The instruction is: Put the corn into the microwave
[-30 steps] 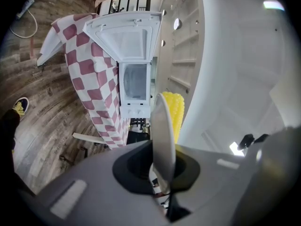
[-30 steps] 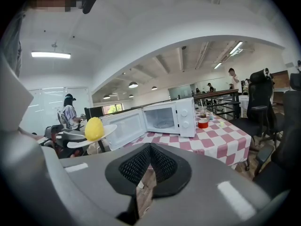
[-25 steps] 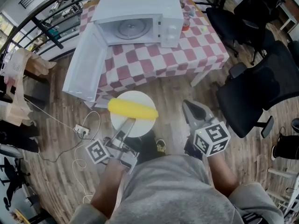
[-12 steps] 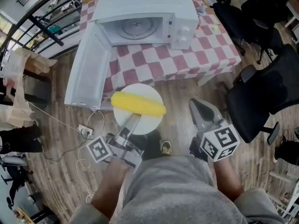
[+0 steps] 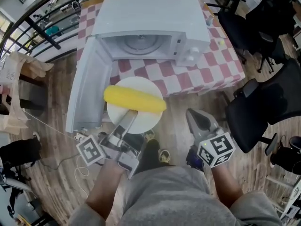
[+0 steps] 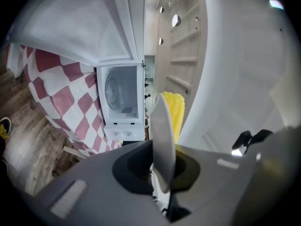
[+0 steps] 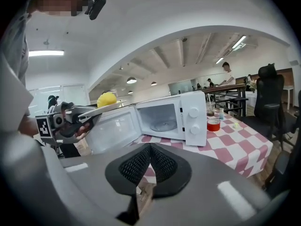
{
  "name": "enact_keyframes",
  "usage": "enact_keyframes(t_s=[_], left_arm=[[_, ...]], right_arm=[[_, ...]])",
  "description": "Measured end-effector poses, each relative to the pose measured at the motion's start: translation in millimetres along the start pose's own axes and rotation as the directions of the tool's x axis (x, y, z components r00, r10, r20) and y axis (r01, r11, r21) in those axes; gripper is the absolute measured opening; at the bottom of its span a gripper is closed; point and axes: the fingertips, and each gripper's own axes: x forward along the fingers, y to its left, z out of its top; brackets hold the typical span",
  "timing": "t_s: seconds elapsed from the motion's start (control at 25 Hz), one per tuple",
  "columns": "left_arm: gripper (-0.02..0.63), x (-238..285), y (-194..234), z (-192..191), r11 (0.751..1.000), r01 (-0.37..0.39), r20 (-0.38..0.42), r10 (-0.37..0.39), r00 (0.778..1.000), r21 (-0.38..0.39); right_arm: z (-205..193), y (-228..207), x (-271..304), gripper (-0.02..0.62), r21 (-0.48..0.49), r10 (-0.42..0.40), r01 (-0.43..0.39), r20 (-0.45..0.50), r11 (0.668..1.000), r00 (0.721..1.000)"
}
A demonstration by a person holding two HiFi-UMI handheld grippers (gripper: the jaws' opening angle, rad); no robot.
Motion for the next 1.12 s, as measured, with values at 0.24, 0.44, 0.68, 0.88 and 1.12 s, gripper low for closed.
enact_keyframes(t_s=[0.24,0.44,0.68,0.88,1.12], left_arm=[[0.014,17.2,20.7,22.3,0.998,-0.035,-0.002,0.035,0.999,-0.045],[0.014,29.7,27.6,44.1,0.999,-0.036,-0.024,0.035,0.999,-0.034],[0.014,36.7,39.3,66.4,0.998,-0.051,-0.032,0.050,0.998,-0.023],[0.014,42.0,46.6,79.9,0.998,-0.051,-0.036,0.050,0.998,-0.039],[0.014,46.7,44.4,81.7,0.998,-0.031,-0.051,0.028,0.998,-0.058]], right_arm=[[13.9,-4.2,32.1,-0.002,-0.003,-0.007,0.007,0.002,1.000,1.000],[28.8,-11.3,53.3,-0.002,-0.009,-0.027,0.027,0.000,1.000,1.000],[39.8,-14.3,77.6,-0.002,-0.011,-0.051,0.051,-0.005,0.999,0.999],[48.2,-12.5,94.3,-0.002,-0.020,-0.062,0.061,-0.001,0.998,0.998],[53.2,-5.8,97.3,-0.002,-0.049,-0.076,0.076,-0.010,0.996,0.997]])
